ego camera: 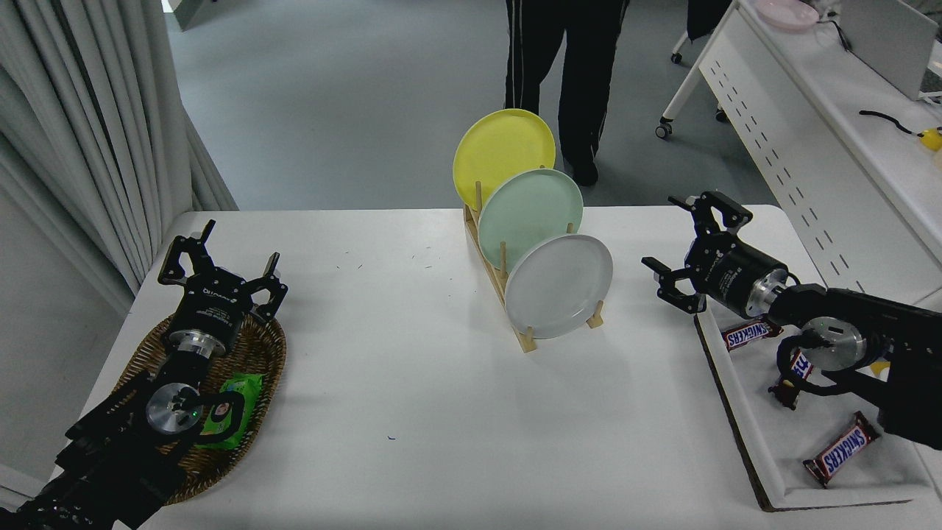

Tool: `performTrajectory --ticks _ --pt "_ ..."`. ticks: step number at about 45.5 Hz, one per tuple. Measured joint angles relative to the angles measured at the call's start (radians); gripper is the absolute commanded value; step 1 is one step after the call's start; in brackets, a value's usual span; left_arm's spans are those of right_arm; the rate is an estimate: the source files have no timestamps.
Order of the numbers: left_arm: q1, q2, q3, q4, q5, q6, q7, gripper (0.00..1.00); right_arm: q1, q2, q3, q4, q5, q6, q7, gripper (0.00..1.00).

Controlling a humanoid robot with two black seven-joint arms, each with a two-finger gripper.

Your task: Place the plate on the table

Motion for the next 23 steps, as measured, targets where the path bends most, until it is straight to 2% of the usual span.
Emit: performTrajectory --ticks 11,23 --pt "0.0 0.0 0.0 0.0 0.0 0.0 0.0 1.0 0.12 -0.009 -0.161 0.066 0.118 -0.009 -0.055 1.0" --pt "0.0 0.0 0.0 0.0 0.0 0.0 0.0 1.0 0.194 0.021 -0.217 0.084 0.18 -0.061 -0.122 1.0"
